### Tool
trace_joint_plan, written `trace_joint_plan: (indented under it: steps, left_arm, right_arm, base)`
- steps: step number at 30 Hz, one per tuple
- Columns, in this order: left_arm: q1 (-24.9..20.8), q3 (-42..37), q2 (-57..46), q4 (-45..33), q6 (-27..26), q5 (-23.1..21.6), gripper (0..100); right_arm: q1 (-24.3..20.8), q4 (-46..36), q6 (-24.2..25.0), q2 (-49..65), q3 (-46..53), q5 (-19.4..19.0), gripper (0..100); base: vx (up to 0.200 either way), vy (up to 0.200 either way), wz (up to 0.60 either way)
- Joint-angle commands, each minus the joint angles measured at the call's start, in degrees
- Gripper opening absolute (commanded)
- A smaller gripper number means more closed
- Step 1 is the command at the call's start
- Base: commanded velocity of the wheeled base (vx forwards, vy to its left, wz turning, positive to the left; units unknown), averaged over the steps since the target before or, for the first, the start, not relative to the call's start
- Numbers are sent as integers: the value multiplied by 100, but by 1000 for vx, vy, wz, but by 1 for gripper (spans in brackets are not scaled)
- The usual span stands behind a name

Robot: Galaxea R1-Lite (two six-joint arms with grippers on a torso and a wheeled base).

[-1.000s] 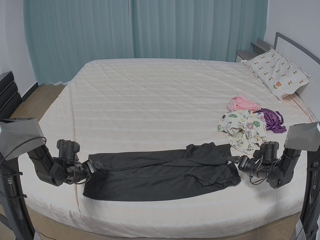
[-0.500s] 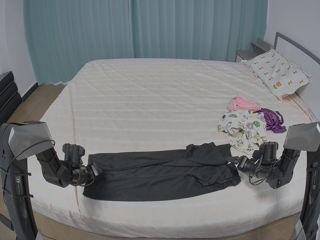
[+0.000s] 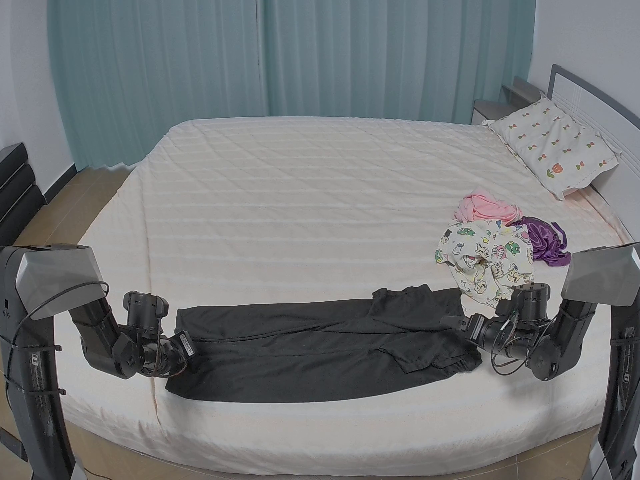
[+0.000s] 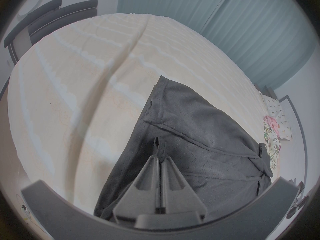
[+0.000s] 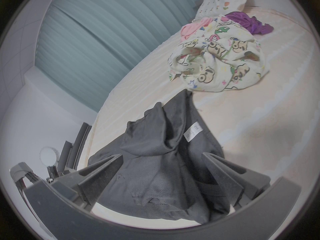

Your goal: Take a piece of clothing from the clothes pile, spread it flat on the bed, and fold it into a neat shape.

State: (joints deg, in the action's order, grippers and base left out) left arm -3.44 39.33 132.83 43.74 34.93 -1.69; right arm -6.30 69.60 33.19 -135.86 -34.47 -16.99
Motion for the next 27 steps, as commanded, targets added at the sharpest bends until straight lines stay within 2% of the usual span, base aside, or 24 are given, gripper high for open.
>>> trace_joint_plan:
  steps: [1, 4, 8, 9, 15, 27]
  left_arm:
    - [1, -4, -47, 3, 41, -6, 0]
    - [36, 5, -38, 3, 49, -6, 0]
    - [36, 22, -20, 3, 120, 2, 0]
    - [45, 31, -20, 3, 146, 2, 0]
    - [89, 40, -3, 3, 164, 2, 0]
    - [273, 5, -3, 3, 155, 11, 0]
  right_arm:
    - [-170, -7, -68, -195, -112, 12, 100]
    - [-205, -51, -261, -388, -323, 56, 100]
    - [-213, -78, -287, -467, -420, 56, 100]
    - [-231, -78, -296, -485, -428, 56, 0]
    - [-240, -78, -445, -538, -402, 65, 0]
    - [-152, 186, -375, -502, -209, 56, 0]
  base:
    - [0, 0, 0]
    - [0, 0, 0]
    - [0, 0, 0]
    - [0, 0, 0]
    - [0, 0, 0]
    - [0, 0, 0]
